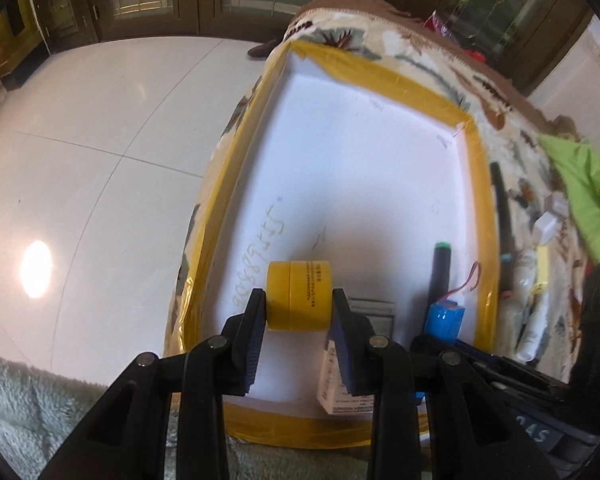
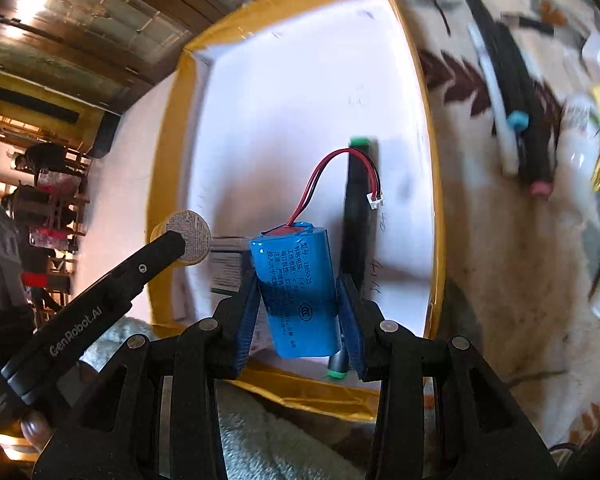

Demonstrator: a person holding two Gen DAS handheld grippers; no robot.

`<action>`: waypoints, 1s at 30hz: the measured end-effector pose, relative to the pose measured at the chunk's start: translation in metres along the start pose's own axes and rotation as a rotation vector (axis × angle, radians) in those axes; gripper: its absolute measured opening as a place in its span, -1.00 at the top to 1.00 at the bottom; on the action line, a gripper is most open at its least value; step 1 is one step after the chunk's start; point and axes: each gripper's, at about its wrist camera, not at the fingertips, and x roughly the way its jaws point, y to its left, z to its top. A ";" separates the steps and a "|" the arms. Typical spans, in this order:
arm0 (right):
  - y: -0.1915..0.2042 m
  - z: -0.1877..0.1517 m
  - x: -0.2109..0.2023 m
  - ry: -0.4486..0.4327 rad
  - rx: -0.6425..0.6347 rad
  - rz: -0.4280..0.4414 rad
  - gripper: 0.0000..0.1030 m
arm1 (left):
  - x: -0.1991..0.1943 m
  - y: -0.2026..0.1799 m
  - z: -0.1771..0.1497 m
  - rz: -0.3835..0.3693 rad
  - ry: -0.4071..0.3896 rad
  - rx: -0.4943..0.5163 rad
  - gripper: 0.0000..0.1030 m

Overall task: Organize rigid objects
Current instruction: 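Lower the tape roll and battery into the tray and open both tools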

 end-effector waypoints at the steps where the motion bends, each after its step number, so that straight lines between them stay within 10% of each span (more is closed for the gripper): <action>1: 0.001 0.002 0.003 0.000 -0.001 0.015 0.25 | 0.002 0.000 -0.001 0.009 0.007 0.003 0.38; 21: 0.023 0.005 0.028 0.037 -0.077 -0.048 0.19 | 0.009 -0.001 -0.008 0.054 0.032 0.026 0.35; 30: 0.006 -0.001 -0.046 -0.128 -0.032 -0.004 0.19 | -0.022 0.001 -0.006 -0.002 -0.078 -0.003 -0.20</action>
